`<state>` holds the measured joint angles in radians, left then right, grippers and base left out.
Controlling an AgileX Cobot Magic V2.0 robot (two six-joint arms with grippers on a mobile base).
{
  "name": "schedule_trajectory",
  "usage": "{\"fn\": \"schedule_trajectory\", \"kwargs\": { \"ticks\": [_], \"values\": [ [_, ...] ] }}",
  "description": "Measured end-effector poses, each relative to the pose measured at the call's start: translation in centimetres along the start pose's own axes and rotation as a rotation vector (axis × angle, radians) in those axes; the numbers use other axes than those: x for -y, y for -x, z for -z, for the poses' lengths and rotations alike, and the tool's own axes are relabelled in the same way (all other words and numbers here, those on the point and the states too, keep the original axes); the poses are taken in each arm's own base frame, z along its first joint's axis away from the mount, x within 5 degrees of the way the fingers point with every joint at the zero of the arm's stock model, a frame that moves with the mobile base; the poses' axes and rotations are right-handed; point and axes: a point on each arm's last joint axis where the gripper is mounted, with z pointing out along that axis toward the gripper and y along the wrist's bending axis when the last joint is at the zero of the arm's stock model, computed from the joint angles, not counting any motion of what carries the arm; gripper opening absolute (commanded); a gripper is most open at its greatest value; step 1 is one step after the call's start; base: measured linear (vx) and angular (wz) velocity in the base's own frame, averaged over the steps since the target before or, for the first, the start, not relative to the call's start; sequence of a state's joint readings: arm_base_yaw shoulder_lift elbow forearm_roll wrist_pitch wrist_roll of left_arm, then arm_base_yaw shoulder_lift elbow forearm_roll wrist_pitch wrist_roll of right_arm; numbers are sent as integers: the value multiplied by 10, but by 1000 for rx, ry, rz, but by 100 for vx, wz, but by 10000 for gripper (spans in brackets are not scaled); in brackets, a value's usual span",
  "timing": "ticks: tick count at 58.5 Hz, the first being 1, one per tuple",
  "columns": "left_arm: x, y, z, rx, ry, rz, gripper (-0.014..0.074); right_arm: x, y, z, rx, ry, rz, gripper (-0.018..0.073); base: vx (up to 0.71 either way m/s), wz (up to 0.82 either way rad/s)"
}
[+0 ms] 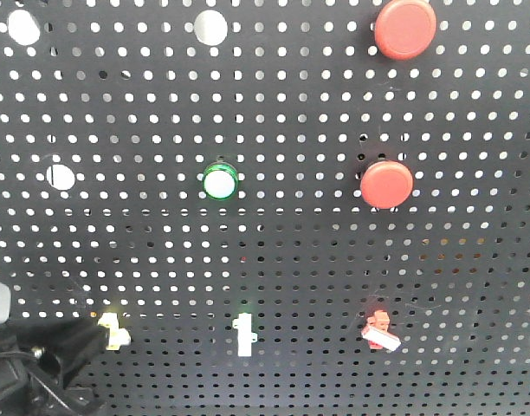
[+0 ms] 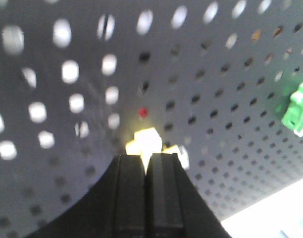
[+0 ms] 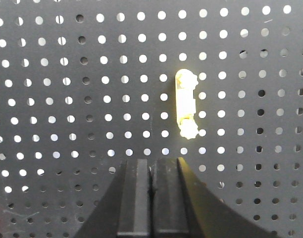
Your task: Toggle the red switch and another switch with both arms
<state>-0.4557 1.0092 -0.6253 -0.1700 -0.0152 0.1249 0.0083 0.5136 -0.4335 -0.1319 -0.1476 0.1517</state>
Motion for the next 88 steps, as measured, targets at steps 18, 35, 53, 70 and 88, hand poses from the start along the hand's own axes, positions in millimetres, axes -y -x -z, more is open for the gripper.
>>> {"fn": "schedule_trajectory", "kwargs": {
  "ticks": [18, 35, 53, 70, 88],
  "values": [
    [2, -8, 0, -93, -16, 138, 2, 0, 0, 0, 1, 0, 0, -6, 0, 0],
    [4, 4, 23, -20, -37, 184, 2, 0, -3, -1, -27, -4, -2, -6, 0, 0],
    [2, 30, 65, 228, -23, 36, 2, -24, -18, -18, -146, 180, 1, -6, 0, 0],
    [2, 31, 67, 239, -21, 19, 2, -72, -19, -47, -180, 442, 58, -6, 0, 0],
    [2, 31, 67, 239, -21, 17, 2, -96, -25, -76, -196, 506, 33, -6, 0, 0]
  ]
}}
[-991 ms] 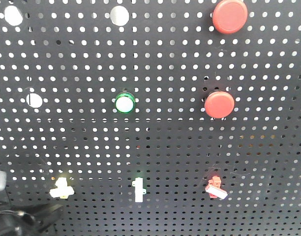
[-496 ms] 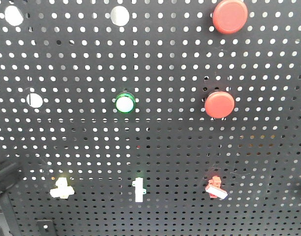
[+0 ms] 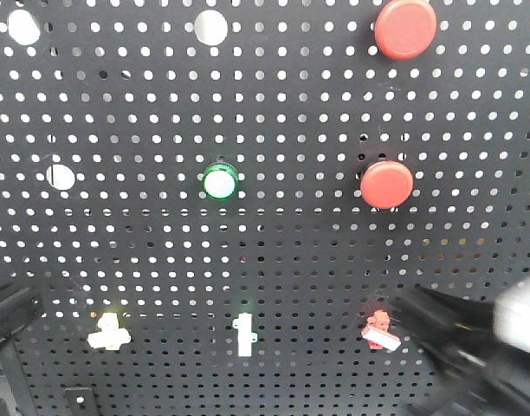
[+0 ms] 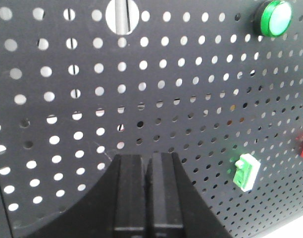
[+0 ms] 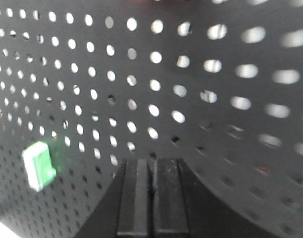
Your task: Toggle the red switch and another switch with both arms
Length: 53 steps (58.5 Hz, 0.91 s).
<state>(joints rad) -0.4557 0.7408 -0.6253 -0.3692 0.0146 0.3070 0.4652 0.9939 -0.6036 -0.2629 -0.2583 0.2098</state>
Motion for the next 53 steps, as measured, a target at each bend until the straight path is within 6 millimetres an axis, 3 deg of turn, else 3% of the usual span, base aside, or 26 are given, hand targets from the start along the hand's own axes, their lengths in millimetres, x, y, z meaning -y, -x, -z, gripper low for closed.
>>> {"fn": "schedule_trajectory", "kwargs": {
  "ticks": [28, 53],
  "values": [
    [0, 0, 0, 0, 0, -1, 2, -3, -12, -16, -35, 23, -75, -6, 0, 0],
    [0, 0, 0, 1, 0, -1, 2, -13, -34, -25, -205, 43, -69, -6, 0, 0]
  ]
}}
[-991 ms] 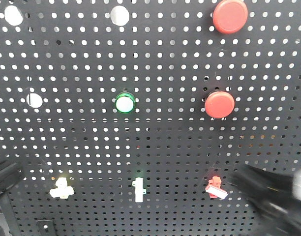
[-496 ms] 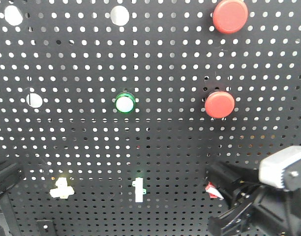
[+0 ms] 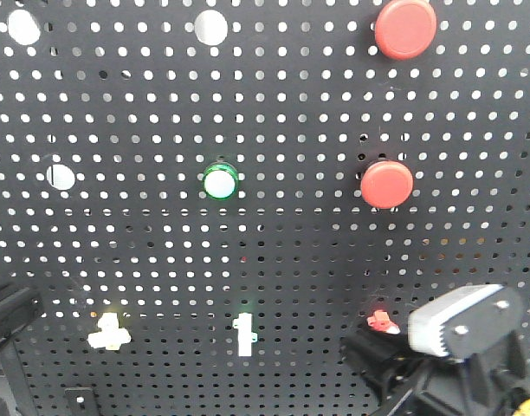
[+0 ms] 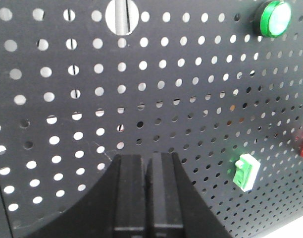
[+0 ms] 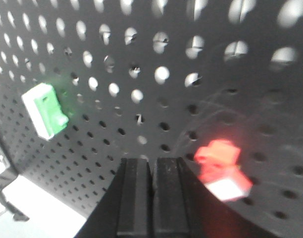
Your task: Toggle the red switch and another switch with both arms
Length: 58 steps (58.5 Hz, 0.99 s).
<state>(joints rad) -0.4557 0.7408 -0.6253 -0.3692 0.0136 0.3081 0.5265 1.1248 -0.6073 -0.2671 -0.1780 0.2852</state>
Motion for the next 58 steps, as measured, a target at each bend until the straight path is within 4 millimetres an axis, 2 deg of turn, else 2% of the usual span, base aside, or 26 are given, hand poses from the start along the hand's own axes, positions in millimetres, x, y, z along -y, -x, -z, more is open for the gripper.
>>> {"fn": "schedule_trajectory", "kwargs": {
  "ticks": [11, 24, 32, 58],
  "values": [
    [0, 0, 0, 0, 0, -1, 2, 0, 1, 6, -32, -12, -14, -6, 0, 0],
    [0, 0, 0, 0, 0, -1, 2, -2, 26, 32, 150, 2, -18, -6, 0, 0],
    [0, 0, 0, 0, 0, -1, 2, -3, 34, 44, 209, 8, -16, -6, 0, 0],
    [0, 0, 0, 0, 0, -1, 2, -3, 35, 47, 220, 8, -15, -6, 0, 0]
  ]
}}
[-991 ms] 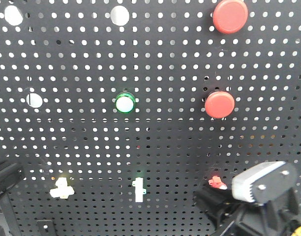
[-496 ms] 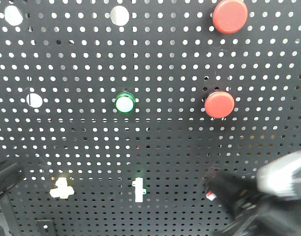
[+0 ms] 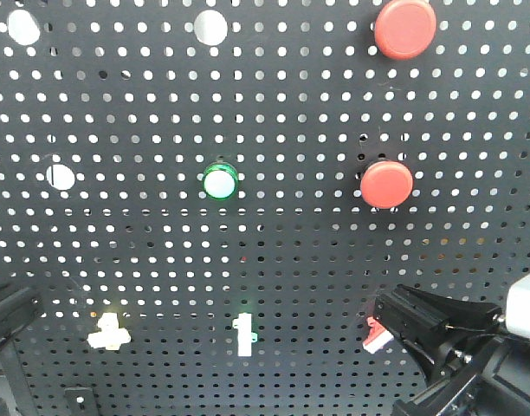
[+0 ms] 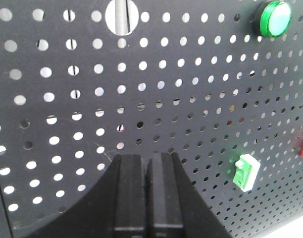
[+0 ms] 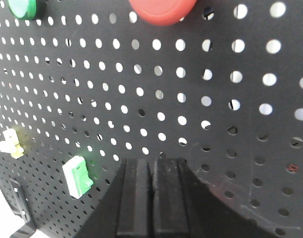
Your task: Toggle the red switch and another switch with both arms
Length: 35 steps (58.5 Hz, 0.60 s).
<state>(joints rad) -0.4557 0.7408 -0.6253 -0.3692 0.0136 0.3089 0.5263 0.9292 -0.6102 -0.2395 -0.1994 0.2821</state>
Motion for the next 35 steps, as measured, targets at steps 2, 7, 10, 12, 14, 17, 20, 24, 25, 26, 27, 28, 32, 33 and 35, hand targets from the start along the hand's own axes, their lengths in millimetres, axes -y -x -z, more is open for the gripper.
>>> {"fn": "schedule_trajectory", "kwargs": {
  "ticks": [2, 7, 10, 12, 14, 17, 20, 24, 25, 26, 27, 28, 32, 33, 35],
  "values": [
    [0, 0, 0, 0, 0, 0, 2, 0, 0, 0, 0, 0, 0, -6, 0, 0],
    [0, 0, 0, 0, 0, 0, 2, 0, 0, 0, 0, 0, 0, -6, 0, 0],
    [0, 0, 0, 0, 0, 0, 2, 0, 0, 0, 0, 0, 0, -6, 0, 0],
    [0, 0, 0, 0, 0, 0, 2, 0, 0, 0, 0, 0, 0, -6, 0, 0],
    [0, 0, 0, 0, 0, 0, 2, 0, 0, 0, 0, 0, 0, -6, 0, 0],
    [0, 0, 0, 0, 0, 0, 2, 0, 0, 0, 0, 0, 0, -6, 0, 0],
    [0, 0, 1, 3, 1, -1, 2, 0, 0, 0, 0, 0, 0, -6, 0, 0],
    [-2, -5, 4, 18, 15, -14, 2, 0, 0, 0, 0, 0, 0, -6, 0, 0],
    [-3, -7, 5, 21, 22, -16, 2, 0, 0, 0, 0, 0, 0, -6, 0, 0],
    [-4, -10, 7, 24, 29, -17, 2, 0, 0, 0, 0, 0, 0, -6, 0, 0],
    [-6, -12, 8, 33, 40, -18, 2, 0, 0, 0, 0, 0, 0, -6, 0, 0],
    [-7, -17, 11, 33, 51, -18, 2, 0, 0, 0, 0, 0, 0, -6, 0, 0],
    [-16, -38, 22, 54, 116, -13, 2, 0, 0, 0, 0, 0, 0, -6, 0, 0],
    [-19, -42, 24, 58, 136, -11, 2, 0, 0, 0, 0, 0, 0, -6, 0, 0],
    [-23, -54, 31, 69, 173, -3, 2, 0, 0, 0, 0, 0, 0, -6, 0, 0]
  ]
}}
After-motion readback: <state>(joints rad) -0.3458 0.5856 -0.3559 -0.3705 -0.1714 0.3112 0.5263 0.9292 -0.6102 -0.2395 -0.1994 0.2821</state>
